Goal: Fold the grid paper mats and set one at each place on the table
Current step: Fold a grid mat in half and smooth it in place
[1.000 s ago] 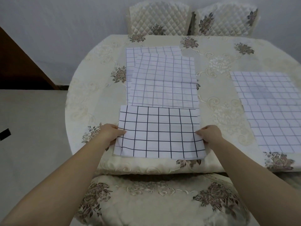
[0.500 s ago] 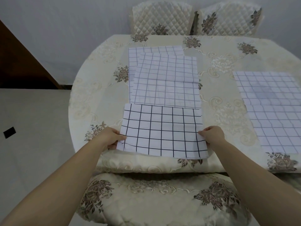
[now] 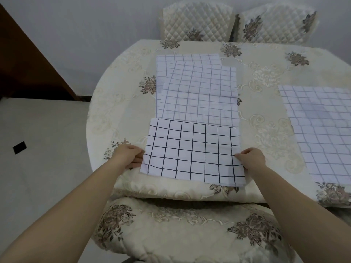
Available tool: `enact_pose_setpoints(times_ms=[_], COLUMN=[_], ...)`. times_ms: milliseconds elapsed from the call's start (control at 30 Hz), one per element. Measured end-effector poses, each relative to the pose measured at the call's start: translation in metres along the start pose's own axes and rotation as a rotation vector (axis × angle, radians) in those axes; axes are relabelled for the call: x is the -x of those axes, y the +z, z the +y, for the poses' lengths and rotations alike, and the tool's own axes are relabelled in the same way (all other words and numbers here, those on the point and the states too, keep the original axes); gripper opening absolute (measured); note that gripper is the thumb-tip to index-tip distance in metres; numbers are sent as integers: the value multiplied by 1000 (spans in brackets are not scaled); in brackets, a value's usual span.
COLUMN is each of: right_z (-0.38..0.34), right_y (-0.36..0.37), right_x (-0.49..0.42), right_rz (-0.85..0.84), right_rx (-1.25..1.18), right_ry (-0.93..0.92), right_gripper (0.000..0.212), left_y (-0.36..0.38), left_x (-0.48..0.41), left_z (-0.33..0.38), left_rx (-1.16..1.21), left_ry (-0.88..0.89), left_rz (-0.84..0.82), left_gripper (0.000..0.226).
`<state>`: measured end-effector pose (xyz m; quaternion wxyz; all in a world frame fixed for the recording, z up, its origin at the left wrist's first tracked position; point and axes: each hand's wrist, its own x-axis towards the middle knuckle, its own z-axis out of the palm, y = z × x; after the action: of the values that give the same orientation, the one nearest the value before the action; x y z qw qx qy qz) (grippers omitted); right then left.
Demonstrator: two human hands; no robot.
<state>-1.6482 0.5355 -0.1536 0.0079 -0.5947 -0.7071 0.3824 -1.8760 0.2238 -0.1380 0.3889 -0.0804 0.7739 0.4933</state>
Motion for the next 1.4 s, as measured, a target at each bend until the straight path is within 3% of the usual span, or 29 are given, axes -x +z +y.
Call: enact_pose_setpoints(times_ms=[433, 633, 1033, 1200, 1300, 1400], right_z=[1, -1, -1, -1, -2, 0], right_y=[0, -1, -2, -2, -3, -3], right_x=[0, 2, 3, 3, 3, 4], right_rz=[-12, -13, -22, -23, -30, -45], right_rx=[20, 18, 21, 9, -21, -67], right_ry=[-17, -20, -8, -11, -6, 12], right_gripper=[18, 18, 19, 22, 26, 15], left_y=[4, 8, 14, 13, 15, 18], left_x=[12, 16, 19, 6, 1, 5], left_z=[7, 8, 15, 6, 2, 2], left_rx=[40, 85, 85, -51, -53, -16], left_ry=[-69, -6, 76, 130, 56, -20], left_rz=[-34, -31, -92, 66, 89, 17], left_gripper=[24, 15, 20, 46, 46, 34])
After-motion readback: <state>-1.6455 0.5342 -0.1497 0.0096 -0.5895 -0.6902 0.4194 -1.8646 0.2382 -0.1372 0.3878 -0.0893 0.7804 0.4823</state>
